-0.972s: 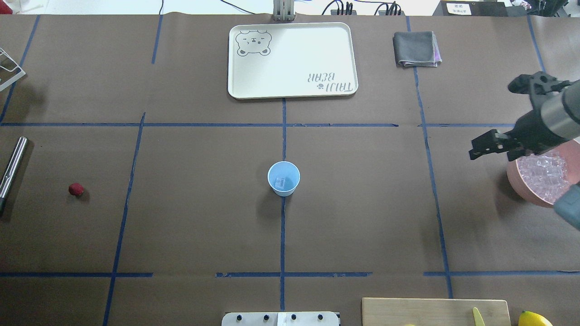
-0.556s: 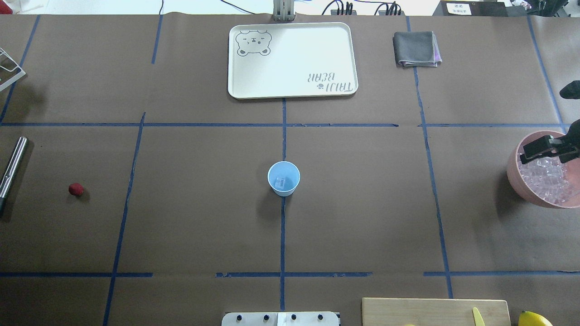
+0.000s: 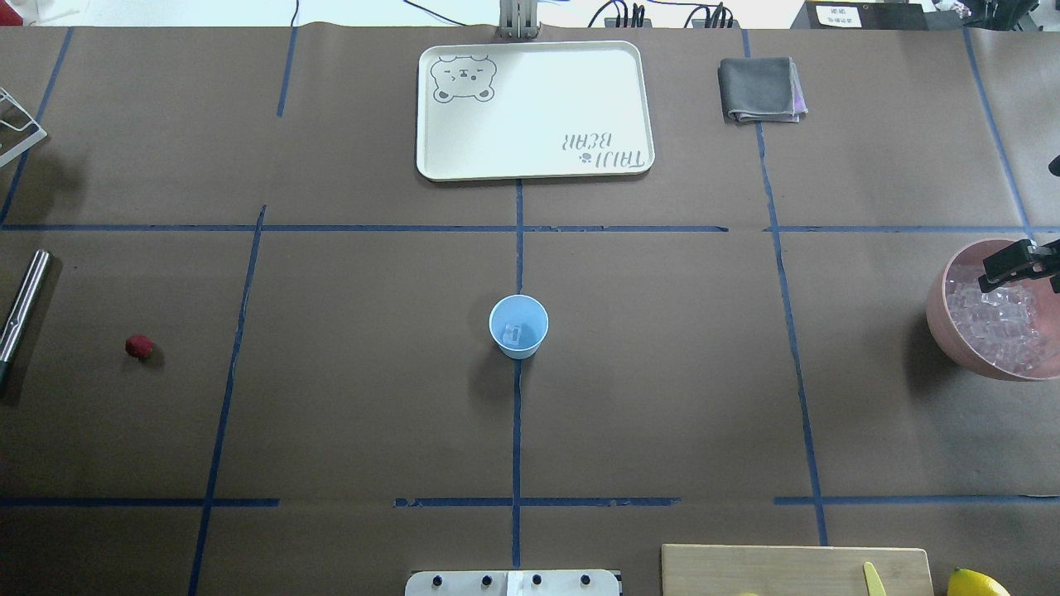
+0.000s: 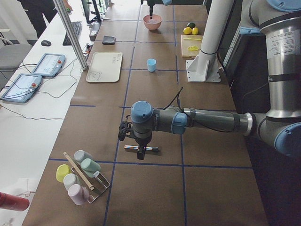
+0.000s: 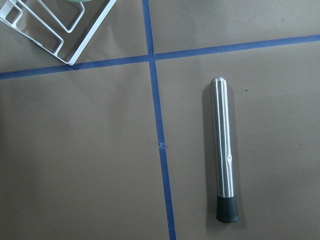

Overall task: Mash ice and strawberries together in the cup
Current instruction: 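Grasp another ice cube from the bowl with the right gripper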

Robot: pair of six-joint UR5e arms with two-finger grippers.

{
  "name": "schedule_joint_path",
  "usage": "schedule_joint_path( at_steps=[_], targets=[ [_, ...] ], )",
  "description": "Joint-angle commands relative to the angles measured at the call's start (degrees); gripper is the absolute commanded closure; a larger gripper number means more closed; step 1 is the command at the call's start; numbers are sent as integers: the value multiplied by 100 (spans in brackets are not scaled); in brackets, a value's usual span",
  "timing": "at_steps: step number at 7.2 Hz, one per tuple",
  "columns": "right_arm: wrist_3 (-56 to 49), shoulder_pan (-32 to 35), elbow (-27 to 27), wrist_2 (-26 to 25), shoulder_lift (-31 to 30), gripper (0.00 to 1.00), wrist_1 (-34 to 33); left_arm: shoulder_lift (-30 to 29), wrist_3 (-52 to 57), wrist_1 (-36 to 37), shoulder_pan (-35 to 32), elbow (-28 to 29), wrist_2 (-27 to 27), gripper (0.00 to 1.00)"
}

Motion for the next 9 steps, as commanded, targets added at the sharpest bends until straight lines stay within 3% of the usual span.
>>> schedule_joint_path(
  at_steps=[1, 6, 9],
  targets=[
    [14, -5, -228, 9, 8, 1, 58, 0, -7, 1, 0, -23, 0, 0],
    [49, -286, -361, 9, -63, 4, 191, 0, -7, 1, 0, -32, 0, 0],
    [31, -286, -440, 9, -71, 20, 191, 0, -7, 1, 0, -32, 0, 0]
  ],
)
